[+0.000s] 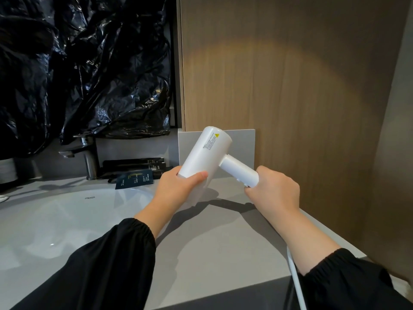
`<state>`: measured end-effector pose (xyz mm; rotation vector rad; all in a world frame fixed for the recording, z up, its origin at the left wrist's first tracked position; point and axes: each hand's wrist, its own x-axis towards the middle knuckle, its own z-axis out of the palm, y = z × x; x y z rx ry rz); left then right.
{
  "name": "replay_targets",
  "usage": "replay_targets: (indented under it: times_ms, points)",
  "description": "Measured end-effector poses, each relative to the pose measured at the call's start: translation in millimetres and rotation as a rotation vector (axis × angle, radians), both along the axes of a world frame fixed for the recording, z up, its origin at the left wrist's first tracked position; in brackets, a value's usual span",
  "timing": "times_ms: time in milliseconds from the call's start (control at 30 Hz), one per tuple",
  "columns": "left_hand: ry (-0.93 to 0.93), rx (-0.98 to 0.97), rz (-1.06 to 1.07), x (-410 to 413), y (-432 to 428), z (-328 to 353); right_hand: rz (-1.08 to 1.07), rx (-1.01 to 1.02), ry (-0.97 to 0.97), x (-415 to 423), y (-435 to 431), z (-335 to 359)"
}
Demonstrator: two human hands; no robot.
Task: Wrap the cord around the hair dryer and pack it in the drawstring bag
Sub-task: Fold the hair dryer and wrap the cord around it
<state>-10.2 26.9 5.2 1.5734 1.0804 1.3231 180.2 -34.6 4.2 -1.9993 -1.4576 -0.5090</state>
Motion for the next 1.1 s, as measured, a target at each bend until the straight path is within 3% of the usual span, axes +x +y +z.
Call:
replay_targets:
  times_ms: [267,433,533,633,733,833,933,1100]
  points:
    - [-0.149,-0.051,0.033,32.6,-14.0,-3.7,0.033,0.048,0.232,-11.6,6.6,-1.8]
    - [-0.153,-0.109,0.039,26.6,-9.6,-7.9,0.247,-0.043,0.353,-6.2,7.0,-5.3]
    - [-0.217,-0.213,0.001,15.9,-8.7,-10.5,0.439,-0.093,0.622,-7.8,6.4,1.1]
    - [-0.215,-0.388,-0.180,0.8,-2.4,-15.2,0.525,-0.218,0.976,-6.3,0.3,9.9]
    - [-0.166,-0.442,-0.274,-7.5,-0.6,-16.9,0.540,-0.314,1.017,-4.2,-4.1,8.4]
    - [-0.151,-0.419,-0.228,-8.0,1.0,-14.5,0.605,-0.339,1.068,-1.4,-4.4,7.3]
    - [-0.152,-0.299,-0.138,-3.9,-2.4,-11.2,0.655,-0.365,1.086,1.7,-6.0,8.5]
    - [-0.064,-0.026,-0.035,4.7,-10.3,-7.0,0.597,-0.226,0.940,-1.9,-7.0,8.6]
